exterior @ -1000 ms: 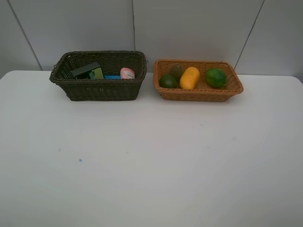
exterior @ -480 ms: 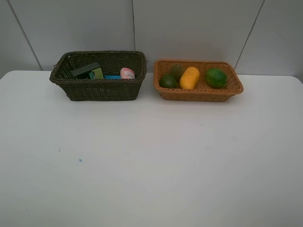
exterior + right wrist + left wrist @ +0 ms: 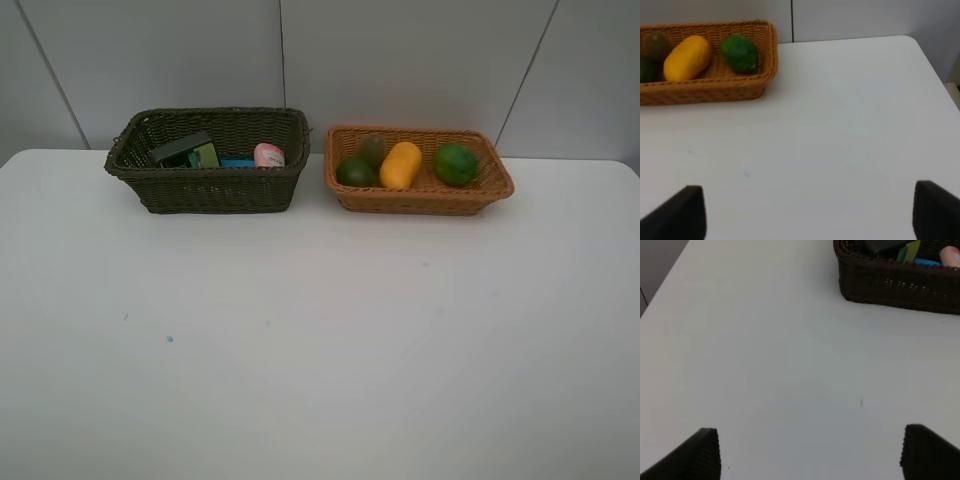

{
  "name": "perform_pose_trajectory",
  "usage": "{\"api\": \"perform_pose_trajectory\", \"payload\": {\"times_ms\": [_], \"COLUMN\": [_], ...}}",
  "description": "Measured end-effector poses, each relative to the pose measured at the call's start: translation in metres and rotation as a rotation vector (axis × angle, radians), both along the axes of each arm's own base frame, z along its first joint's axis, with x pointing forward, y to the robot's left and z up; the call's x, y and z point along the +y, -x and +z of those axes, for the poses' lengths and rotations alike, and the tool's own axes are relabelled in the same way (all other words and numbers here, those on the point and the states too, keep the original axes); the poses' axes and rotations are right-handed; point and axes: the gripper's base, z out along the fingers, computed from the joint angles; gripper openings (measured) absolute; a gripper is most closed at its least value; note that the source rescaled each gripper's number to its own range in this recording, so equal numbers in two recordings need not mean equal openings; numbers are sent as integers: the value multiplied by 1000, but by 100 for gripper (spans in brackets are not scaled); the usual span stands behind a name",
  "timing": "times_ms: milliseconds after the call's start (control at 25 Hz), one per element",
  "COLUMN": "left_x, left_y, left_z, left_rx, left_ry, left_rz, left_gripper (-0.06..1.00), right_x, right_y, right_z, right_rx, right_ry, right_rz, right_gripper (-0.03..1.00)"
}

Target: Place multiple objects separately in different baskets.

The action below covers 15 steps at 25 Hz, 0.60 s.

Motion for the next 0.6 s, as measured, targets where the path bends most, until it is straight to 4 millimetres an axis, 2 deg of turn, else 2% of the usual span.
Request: {"api": "perform_pose_trajectory", "payload": {"times_ms": [600], "left_x": [0], "left_y": [0], "left_z": [0], "left_rx": [0], "left_ry": [-4], "left_rz": [-3], "left_gripper": [90], "right_x": [0], "right_y": [0], "right_z": [0], "right_rx": [0], "right_ry": [0], "right_rz": [0], "right_gripper": [100]}}
